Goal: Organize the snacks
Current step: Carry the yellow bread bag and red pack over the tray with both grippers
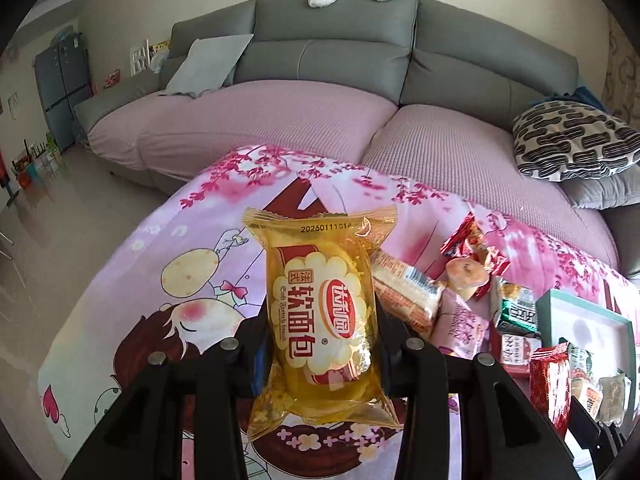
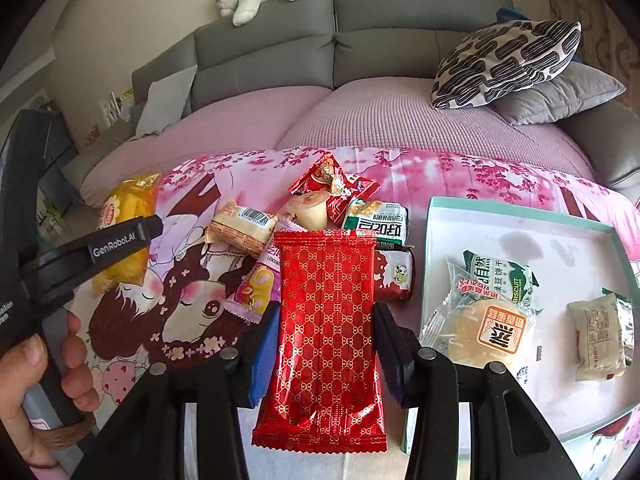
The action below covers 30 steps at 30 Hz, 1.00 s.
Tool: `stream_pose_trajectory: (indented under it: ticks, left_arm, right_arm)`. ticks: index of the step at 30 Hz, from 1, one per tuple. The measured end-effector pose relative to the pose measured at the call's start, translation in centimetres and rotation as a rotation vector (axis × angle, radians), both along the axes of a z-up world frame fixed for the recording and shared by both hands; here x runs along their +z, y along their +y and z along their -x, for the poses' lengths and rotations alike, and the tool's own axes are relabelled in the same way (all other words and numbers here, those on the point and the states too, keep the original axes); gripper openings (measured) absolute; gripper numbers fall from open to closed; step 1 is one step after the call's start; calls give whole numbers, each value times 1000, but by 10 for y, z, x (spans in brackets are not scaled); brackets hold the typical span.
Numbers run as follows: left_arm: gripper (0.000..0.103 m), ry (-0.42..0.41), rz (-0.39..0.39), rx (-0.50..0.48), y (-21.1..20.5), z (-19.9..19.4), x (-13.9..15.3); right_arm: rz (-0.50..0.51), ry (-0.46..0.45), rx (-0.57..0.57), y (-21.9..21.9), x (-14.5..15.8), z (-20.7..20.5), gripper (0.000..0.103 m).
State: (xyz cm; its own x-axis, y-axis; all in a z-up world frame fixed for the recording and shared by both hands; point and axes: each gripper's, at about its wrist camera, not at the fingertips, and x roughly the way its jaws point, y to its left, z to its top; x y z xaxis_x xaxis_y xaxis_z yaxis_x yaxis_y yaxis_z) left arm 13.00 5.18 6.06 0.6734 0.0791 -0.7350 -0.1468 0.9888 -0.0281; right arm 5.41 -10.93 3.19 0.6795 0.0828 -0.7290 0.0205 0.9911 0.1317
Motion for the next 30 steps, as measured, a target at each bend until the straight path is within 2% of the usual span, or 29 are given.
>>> stream_pose_trajectory:
  ticks: [8, 15, 30]
  left_arm:
    - [42, -14, 11, -48, -22, 5, 9]
    - [43, -17, 25, -142, -61, 6, 12]
    - [43, -6, 10, -426, -180, 20, 12]
  right_arm:
    - [-2, 0, -19, -10, 2, 2, 48]
    - [-9, -15, -80, -38, 7, 7, 48]
    - [-23, -40, -400, -166, 21, 37, 48]
